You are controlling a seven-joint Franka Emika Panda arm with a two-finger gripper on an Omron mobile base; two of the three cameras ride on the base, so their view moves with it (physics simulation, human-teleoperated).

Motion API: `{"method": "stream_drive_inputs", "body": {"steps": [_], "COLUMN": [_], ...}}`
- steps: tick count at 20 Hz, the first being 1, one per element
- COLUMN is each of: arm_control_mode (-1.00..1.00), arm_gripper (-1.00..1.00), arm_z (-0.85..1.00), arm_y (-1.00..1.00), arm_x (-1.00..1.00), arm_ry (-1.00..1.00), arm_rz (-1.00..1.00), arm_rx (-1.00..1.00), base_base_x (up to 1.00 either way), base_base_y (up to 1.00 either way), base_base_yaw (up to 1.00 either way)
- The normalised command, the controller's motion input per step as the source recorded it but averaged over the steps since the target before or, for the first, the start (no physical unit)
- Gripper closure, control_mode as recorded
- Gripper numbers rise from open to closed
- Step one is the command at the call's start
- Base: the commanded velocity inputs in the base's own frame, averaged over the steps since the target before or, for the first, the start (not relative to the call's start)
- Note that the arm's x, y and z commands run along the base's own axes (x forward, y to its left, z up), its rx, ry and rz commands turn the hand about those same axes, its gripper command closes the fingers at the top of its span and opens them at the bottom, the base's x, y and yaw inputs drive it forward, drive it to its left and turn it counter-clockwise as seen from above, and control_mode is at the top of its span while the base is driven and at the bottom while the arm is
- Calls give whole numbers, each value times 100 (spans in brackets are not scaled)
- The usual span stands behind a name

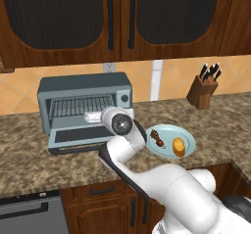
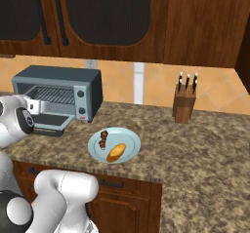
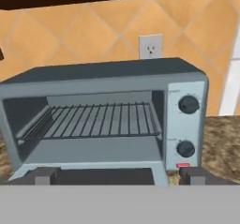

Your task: Pick up the kebab skewer and baguette bread, and place them inside the toaster oven. Close the toaster oven door and start by setting the timer.

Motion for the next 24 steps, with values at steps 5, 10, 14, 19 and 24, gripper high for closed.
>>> {"method": "stream_drive_inputs", "body": {"steps": [5, 10, 14, 19, 24], "arm_control_mode": [-100, -100, -100, -100, -100], "arm_gripper": [-100, -100, -100, -100, -100], "arm_z": [-46, -14, 0, 0, -3], "arm_y": [0, 1, 5, 7, 29], "arm_x": [0, 26, 46, 42, 59], "arm_ry": [-4, 1, 4, 10, 4], "arm_rz": [0, 0, 0, 0, 0], "arm_rx": [-8, -2, 0, 0, 1], "base_base_x": [0, 0, 0, 0, 0], "base_base_y": [0, 0, 0, 0, 0], "base_base_yaw": [0, 0, 0, 0, 0]}}
